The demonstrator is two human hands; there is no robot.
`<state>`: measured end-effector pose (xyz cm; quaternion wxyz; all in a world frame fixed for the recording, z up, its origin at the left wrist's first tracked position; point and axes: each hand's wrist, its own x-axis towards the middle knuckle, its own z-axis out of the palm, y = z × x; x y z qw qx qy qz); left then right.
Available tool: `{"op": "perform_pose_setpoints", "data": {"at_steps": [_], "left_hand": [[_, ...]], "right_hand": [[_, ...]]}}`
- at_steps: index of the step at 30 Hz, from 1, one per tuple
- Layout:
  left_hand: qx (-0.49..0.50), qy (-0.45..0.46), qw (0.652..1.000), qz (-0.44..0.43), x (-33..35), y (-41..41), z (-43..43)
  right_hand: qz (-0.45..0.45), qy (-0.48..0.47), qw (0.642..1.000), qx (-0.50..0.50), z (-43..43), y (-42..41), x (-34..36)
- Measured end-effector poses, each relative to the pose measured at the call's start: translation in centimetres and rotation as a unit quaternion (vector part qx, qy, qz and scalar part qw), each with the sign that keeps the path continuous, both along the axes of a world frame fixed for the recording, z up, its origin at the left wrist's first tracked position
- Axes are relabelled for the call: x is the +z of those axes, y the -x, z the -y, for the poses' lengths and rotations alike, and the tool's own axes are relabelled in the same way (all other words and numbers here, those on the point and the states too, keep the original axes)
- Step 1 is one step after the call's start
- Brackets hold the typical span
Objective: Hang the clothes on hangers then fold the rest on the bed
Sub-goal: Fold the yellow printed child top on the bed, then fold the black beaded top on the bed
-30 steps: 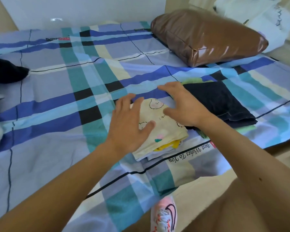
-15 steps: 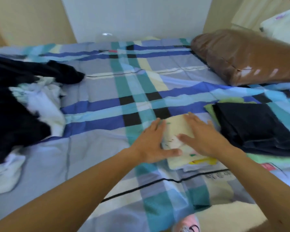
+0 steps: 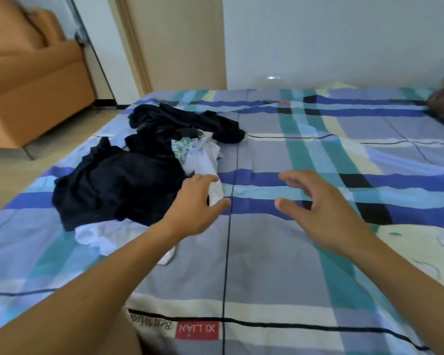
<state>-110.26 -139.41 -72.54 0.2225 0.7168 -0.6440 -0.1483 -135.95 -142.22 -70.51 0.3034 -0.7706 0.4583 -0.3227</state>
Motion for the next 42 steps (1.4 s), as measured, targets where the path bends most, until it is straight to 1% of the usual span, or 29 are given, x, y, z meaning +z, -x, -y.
{"op": "perform_pose_setpoints", "data": {"at_steps": [2, 5, 7, 9, 11, 12, 13, 15, 17, 18, 20, 23, 26, 27, 28, 30, 32, 35, 38, 40, 42], "left_hand": [[0.055, -0.03, 0.994, 0.094, -0.9, -2.6, 0.4], [0.11, -0.035, 0.972, 0.206, -2.0, -5.8, 1.2], [0.144, -0.082, 0.956, 0.242, -3.1, -8.6, 1.4], [0.168, -0.114, 0.946, 0.254, -3.8, -10.6, 1.6], [0.18, -0.073, 0.945, 0.264, -4.2, -12.0, 1.9], [0.187, -0.043, 0.948, 0.256, -4.3, -12.3, 2.1], [0.194, -0.014, 0.954, 0.227, -4.1, -12.5, 2.3], [0.214, 0.033, 0.97, 0.11, -3.3, -12.3, 2.8], [0.215, 0.093, 0.972, -0.001, -1.4, -11.2, 3.1], [0.204, 0.125, 0.97, -0.037, -0.3, -10.4, 3.2], [0.168, 0.178, 0.966, -0.089, 1.9, -8.3, 2.8], [0.085, 0.221, 0.955, -0.177, 4.3, -5.0, 1.9], [-0.022, 0.216, 0.951, -0.22, 5.4, -0.1, 0.5], [-0.057, 0.2, 0.951, -0.228, 5.4, 1.8, 0.0], [-0.087, 0.181, 0.952, -0.23, 5.4, 3.7, -0.6], [-0.118, 0.16, 0.955, -0.221, 5.2, 6.5, -1.5], [-0.104, 0.176, 0.958, -0.203, 5.2, 6.9, -1.6], [-0.066, 0.206, 0.969, -0.122, 5.4, 5.1, -0.7], [-0.036, 0.208, 0.976, -0.046, 5.0, 3.7, -0.1], [-0.012, 0.221, 0.975, 0.008, 4.5, 3.4, 0.1], [0.019, 0.219, 0.974, 0.059, 3.8, 2.7, 0.3]], "right_hand": [[0.007, -0.01, 1.0, 0.012, 0.1, -1.7, -0.3], [0.015, -0.021, 1.0, 0.011, 0.4, -2.9, -1.1], [0.006, -0.031, 0.999, 0.015, 0.5, -3.3, -1.8], [-0.012, -0.043, 0.999, 0.012, 0.4, -3.2, -2.4], [-0.022, -0.049, 0.998, 0.012, 0.4, -3.0, -3.0], [-0.025, -0.049, 0.998, 0.013, 0.4, -2.9, -3.1], [-0.028, -0.049, 0.998, 0.012, 0.5, -2.8, -3.3], [-0.035, -0.046, 0.998, 0.011, 0.6, -2.5, -3.4], [-0.037, -0.043, 0.998, 0.009, 0.7, -2.3, -3.4], [-0.033, -0.039, 0.999, 0.008, 0.7, -2.3, -3.3], [-0.024, -0.033, 0.999, 0.016, 0.6, -2.5, -3.2], [0.003, -0.056, 0.997, 0.054, 0.3, -3.3, -2.8], [0.038, -0.097, 0.987, 0.12, -0.6, -5.1, -2.1], [0.057, -0.108, 0.984, 0.128, -1.0, -5.8, -2.1], [0.077, -0.114, 0.984, 0.114, -1.3, -6.3, -2.2], [0.106, -0.109, 0.987, 0.045, -1.8, -6.7, -2.0], [0.104, -0.095, 0.99, -0.005, -1.6, -6.1, -1.4], [0.142, -0.139, 0.98, -0.016, -1.1, -4.6, 0.0], [0.188, -0.165, 0.966, -0.066, -0.4, -3.4, 1.1], [0.242, -0.188, 0.946, -0.111, 0.1, -3.0, 1.5], [0.316, -0.22, 0.911, -0.145, 0.6, -2.4, 1.9]]}}
